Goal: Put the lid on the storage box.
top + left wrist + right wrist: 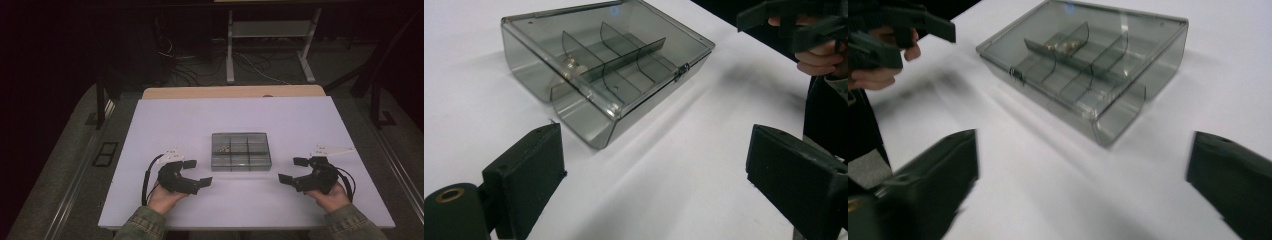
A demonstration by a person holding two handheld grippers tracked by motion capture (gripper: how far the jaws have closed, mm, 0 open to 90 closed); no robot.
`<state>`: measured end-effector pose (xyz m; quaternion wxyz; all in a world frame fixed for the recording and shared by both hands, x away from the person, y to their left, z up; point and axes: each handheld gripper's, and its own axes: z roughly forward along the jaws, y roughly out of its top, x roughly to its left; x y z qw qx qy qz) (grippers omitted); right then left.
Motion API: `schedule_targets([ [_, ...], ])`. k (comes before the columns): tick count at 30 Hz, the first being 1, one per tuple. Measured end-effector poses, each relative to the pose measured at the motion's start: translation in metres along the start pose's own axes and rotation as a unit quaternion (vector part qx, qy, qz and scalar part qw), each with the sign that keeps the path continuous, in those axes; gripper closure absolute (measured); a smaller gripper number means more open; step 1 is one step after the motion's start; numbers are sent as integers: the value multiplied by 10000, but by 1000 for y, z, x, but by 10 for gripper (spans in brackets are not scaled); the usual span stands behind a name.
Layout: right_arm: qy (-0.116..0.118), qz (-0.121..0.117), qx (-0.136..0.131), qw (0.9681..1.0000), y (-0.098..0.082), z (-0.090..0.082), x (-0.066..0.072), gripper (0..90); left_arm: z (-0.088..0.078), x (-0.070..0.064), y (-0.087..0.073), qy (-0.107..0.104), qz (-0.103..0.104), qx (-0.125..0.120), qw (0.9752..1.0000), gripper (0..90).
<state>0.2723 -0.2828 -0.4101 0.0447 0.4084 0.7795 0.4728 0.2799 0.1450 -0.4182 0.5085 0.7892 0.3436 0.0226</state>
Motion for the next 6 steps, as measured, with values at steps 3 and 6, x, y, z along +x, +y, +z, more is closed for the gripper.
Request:
schedule_targets([
  [3,18,56,9,10000,-7,-6,0,5,-4,0,-4,49,-49,4,10000,26],
  [6,0,68,-13,10000,-13,-11,-1,4,-5,1,-7,29,-85,100,9999,0],
])
